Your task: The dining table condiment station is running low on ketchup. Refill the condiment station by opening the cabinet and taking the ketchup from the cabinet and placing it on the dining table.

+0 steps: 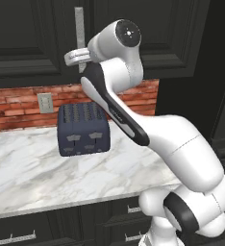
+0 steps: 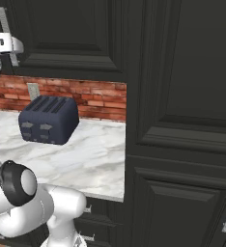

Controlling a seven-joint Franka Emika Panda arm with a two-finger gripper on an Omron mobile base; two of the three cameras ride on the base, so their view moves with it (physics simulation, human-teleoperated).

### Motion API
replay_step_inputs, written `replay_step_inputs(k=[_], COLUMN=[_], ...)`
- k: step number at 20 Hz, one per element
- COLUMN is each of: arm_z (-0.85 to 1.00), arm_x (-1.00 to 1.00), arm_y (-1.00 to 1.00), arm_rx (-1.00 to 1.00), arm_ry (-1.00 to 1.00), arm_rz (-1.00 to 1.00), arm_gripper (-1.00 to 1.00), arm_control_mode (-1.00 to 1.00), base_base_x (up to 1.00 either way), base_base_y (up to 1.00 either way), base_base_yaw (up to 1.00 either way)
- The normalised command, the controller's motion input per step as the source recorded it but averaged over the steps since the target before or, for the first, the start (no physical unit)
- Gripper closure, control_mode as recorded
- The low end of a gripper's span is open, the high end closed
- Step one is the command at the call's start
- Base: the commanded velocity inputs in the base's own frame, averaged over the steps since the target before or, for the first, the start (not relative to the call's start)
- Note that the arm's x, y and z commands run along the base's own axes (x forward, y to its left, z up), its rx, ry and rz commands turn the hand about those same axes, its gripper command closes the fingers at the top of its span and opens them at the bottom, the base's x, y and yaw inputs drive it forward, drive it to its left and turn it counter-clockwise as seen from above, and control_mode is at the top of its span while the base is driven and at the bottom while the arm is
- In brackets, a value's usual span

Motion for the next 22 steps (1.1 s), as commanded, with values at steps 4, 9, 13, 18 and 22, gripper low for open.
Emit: replay_step_inputs(k=[4,9,13,18,22], arm_z=[-0.09,-0.06,-0.06,-0.07,-0.08], arm_x=[0.33,0.29,0.24,0.20,0.21], arm_y=[0.00,0.00,0.05,0.13,0.13], arm_rx=[0.00,0.00,0.00,0.00,0.00], arm_ry=[-0.03,-0.04,-0.06,-0.07,-0.06], arm_rz=[0.00,0.00,0.00,0.00,0.00], arm_gripper=[-1.00,-1.00,-1.00,-1.00,-1.00], arm_control_mode=[-1.00,-1.00,-1.00,-1.00,-1.00], base_base_x=[0.00,0.00,0.00,0.00,0.00], base_base_y=[0.00,0.00,0.00,0.00,0.00], base_base_yaw=[0.00,0.00,0.00,0.00,0.00])
